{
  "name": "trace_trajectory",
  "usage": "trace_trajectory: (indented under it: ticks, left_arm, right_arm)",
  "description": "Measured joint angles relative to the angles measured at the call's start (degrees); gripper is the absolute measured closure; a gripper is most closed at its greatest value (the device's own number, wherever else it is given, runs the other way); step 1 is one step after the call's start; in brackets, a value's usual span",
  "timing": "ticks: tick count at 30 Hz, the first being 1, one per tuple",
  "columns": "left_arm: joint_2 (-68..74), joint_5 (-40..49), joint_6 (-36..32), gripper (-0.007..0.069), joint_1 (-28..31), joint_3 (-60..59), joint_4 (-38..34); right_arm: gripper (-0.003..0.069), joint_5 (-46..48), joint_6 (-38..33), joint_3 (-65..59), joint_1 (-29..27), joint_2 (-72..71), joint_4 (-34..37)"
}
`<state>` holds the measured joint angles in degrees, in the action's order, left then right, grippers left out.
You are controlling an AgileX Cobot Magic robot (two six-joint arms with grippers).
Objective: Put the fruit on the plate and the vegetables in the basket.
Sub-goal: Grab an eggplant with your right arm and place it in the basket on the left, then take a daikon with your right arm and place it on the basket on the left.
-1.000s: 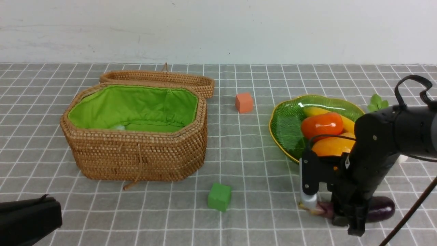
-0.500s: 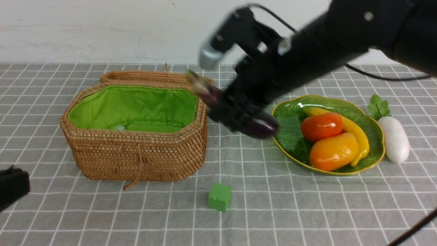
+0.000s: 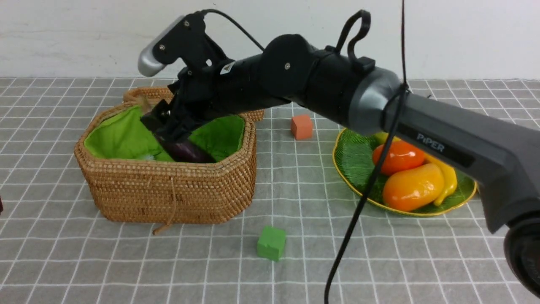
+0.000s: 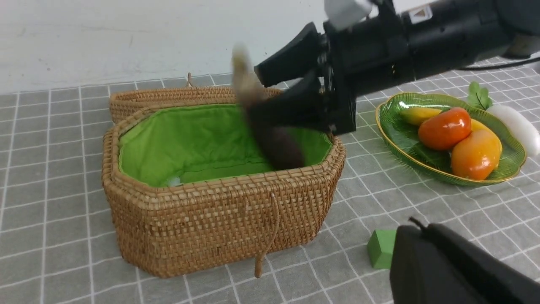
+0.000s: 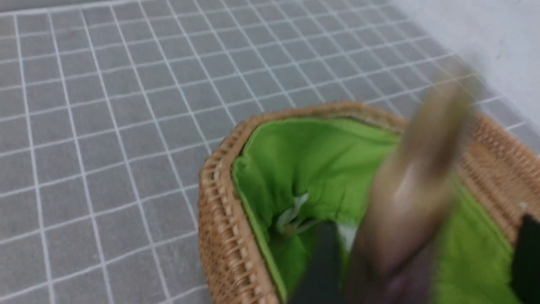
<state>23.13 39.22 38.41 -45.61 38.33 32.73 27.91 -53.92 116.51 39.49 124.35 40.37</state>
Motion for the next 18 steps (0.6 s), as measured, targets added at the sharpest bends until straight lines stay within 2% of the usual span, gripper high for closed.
trace_trajectory:
  ticks: [1, 4, 5, 7, 8, 9, 12, 15, 18]
  left_arm:
    - [0.0, -0.1, 0.0, 0.0638, 0.0, 0.0, 0.0]
    - [0.0, -1.2, -0.1, 0.0638, 0.0, 0.0, -0.7]
    - [0.0, -2.3, -0.7, 0.0638, 0.0, 0.0, -1.6]
    - [0.0, -4.5, -3.1, 0.0638, 0.0, 0.0, -4.3]
    - [0.0, -4.9, -3.8, 0.0638, 0.0, 0.0, -5.0]
    - [0.0, -6.3, -6.7, 0.0638, 0.0, 0.0, -7.9]
    - [0.0, -8.4, -13.0, 0.0638, 0.0, 0.0, -15.5]
    - [0.0, -9.1, -19.0, 0.0638, 0.0, 0.0, -22.2]
    - [0.0, -9.1, -23.2, 0.0638, 0.0, 0.0, -26.1]
  right_arm:
    - [-0.0003, 2.9, 1.9, 0.1, -0.1, -1.4, -1.8]
    - [0.0003, 9.8, 8.6, 0.3, -0.6, -4.7, -7.6]
    - [0.0031, 16.5, 16.1, 0.3, -1.4, -7.8, -13.9]
    - [0.0102, 27.0, 28.1, 0.5, -3.6, -12.3, -24.8]
    - [0.0130, 28.0, 29.2, 0.6, -3.8, -12.6, -25.8]
    - [0.0201, 34.6, 36.4, 0.8, -5.7, -14.8, -34.1]
    - [0.0363, 42.3, 45.6, 0.5, -11.6, -17.4, -46.0]
    - [0.0466, 43.0, 52.0, -2.4, -17.9, -18.2, -50.0]
    - [0.0479, 43.1, 57.9, -7.2, -26.1, -18.7, -49.7]
